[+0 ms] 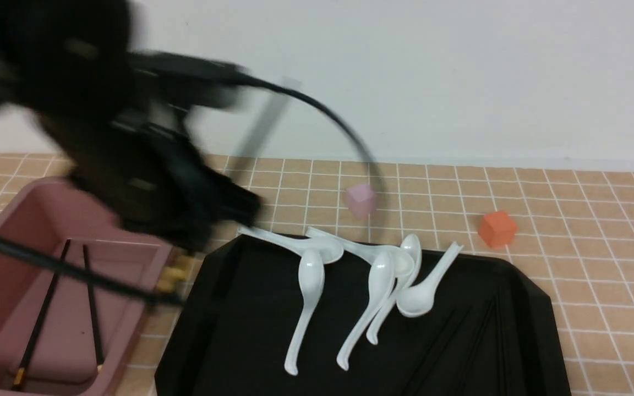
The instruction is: On brown tablecloth take chopsticks from black tray and put them in box.
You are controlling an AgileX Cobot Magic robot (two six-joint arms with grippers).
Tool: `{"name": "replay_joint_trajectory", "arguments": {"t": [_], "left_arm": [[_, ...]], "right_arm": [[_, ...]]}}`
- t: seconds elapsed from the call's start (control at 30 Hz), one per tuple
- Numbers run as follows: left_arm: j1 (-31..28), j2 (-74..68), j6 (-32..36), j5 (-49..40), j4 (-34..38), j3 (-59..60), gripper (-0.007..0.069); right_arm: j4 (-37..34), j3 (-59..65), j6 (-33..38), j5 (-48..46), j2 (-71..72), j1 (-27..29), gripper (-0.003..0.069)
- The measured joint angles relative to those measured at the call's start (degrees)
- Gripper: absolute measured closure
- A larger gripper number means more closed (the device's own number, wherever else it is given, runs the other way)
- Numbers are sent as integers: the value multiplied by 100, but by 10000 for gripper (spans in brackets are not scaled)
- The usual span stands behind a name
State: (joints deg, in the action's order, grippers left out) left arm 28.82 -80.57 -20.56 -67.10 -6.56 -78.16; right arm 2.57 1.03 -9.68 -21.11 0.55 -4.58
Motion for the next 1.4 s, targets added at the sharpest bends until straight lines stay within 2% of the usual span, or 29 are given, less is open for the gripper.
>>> {"name": "replay_joint_trajectory", "arguments": {"t": [0.2, 0.4, 0.5, 0.67, 0.87, 0.93, 1.0, 1.13, 1.17, 1.2, 1.23, 1.4], "left_arm": [[-1830, 261, -308, 286, -12, 1039, 503], [-2661, 77, -337, 1842, 5, 2106, 503], [-2758, -185, -374, 2462, -1, 2386, 503], [-2758, -632, -430, 2761, -27, 2419, 488], [-2758, -789, -446, 2648, 71, 2410, 331], [-2758, -778, -446, 2397, 161, 2358, 318], [-2758, -734, -446, 2197, 213, 2311, 328], [-2758, -256, -279, 1599, 374, 2118, 484], [-2758, -64, -181, 1460, 469, 2106, 547], [-2758, 20, -134, 1432, 485, 2106, 557], [-2758, 349, 34, 1208, 656, 2106, 626], [-2753, 1833, 667, 953, 1152, 2388, 637]], "right_arm": [[0, 0, 0, 0, 0, 0, 419], [0, 0, 0, 0, 0, 0, 419], [0, 0, 0, 0, 0, 0, 419], [0, 0, 0, 0, 0, 0, 419], [0, 0, 0, 0, 0, 0, 419], [0, 0, 0, 0, 0, 0, 419], [0, 0, 0, 0, 0, 0, 419], [0, 0, 0, 0, 0, 0, 419], [0, 0, 0, 0, 0, 0, 419], [0, 0, 0, 0, 0, 0, 419], [0, 0, 0, 0, 0, 0, 419], [0, 0, 0, 0, 0, 0, 419]]}}
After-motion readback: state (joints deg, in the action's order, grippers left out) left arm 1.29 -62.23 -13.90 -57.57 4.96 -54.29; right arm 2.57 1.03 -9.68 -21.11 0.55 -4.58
